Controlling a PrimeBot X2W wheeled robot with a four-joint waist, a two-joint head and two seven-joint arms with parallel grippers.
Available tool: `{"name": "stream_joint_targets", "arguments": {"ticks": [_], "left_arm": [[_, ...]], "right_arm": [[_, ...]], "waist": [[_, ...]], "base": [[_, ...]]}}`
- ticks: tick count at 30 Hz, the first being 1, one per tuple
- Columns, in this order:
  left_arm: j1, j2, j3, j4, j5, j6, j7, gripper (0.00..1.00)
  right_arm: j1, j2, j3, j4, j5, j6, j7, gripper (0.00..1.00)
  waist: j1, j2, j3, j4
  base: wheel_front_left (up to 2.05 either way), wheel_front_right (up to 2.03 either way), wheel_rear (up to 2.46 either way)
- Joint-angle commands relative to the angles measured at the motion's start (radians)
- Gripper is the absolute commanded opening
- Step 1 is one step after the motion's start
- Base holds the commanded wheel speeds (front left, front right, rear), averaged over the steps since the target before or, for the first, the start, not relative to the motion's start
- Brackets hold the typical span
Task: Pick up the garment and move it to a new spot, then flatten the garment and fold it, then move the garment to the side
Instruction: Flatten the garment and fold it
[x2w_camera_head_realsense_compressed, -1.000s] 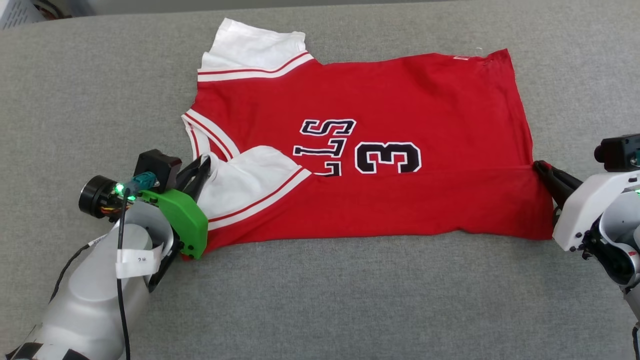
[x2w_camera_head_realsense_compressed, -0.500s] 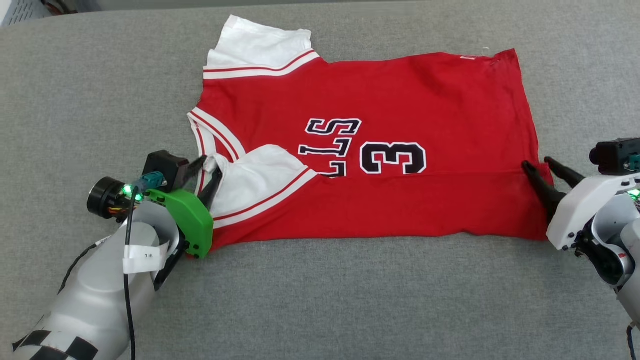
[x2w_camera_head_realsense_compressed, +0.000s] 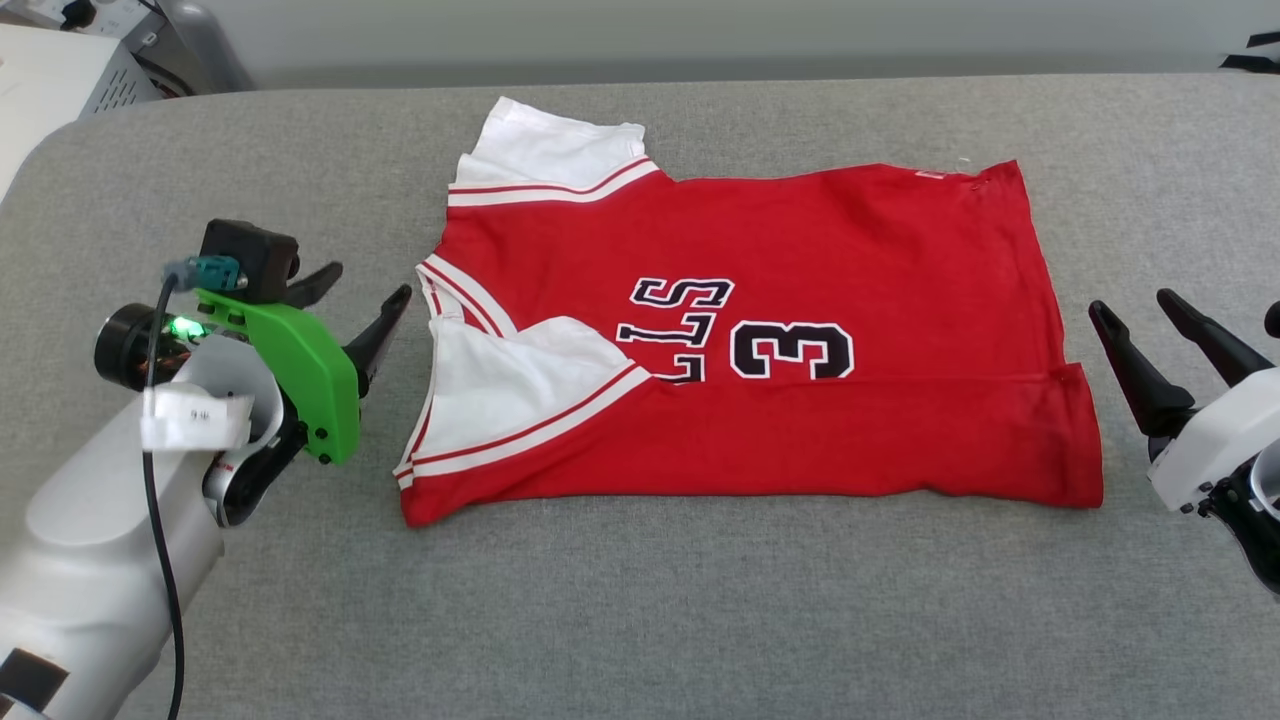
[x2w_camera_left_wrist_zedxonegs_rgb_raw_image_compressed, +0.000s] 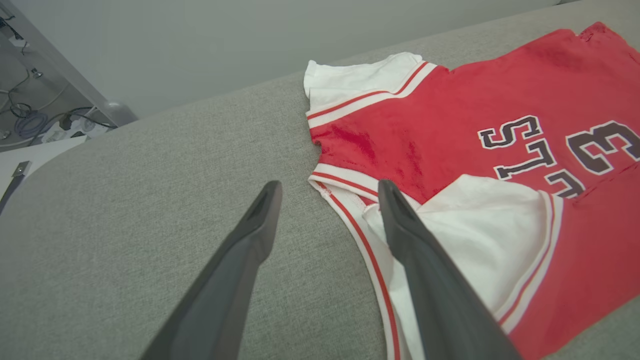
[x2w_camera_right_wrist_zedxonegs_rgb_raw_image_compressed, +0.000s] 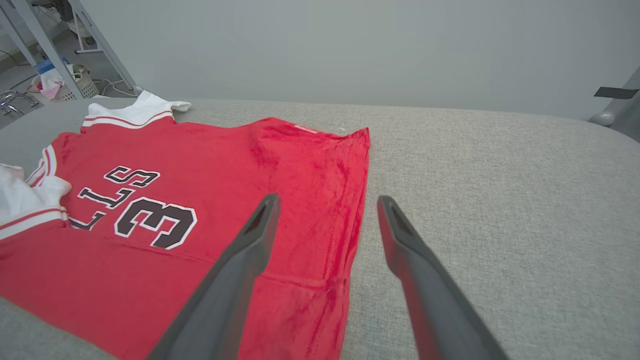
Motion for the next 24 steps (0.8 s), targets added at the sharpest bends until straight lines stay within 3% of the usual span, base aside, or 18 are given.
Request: {"name": "stream_joint_targets", "arguments": {"ticks": [1,7,13,24], "left_arm": [[-0.016,0.013,-0.008,-0.024,-0.048,-0.003,0.067,1.00],[-0.036,0.053,-0.038,-0.111,-0.199,-0.003,0.390,1.00],[-0.035,0.078,-0.087,-0.158,-0.258,0.011,0.614,1.00],[0.023,0.087,-0.151,-0.154,-0.258,0.036,0.708,1.00]], "right_arm": [[0.020,0.006,-0.014,-0.015,-0.013,-0.001,0.010,1.00],[0.053,0.031,-0.064,-0.060,-0.053,-0.001,0.049,1.00],[0.071,0.067,-0.099,-0.088,-0.085,-0.001,0.082,1.00],[0.082,0.117,-0.126,-0.103,-0.108,-0.001,0.109,1.00]], "waist": [[0.0000,0.0000,-0.006,0.000],[0.0000,0.0000,-0.009,-0.006],[0.0000,0.0000,-0.001,-0.022],[0.0000,0.0000,0.029,-0.053]], "base": [[0.00,0.00,0.00],[0.00,0.00,0.00],[0.00,0.00,0.00],[0.00,0.00,0.00]]}}
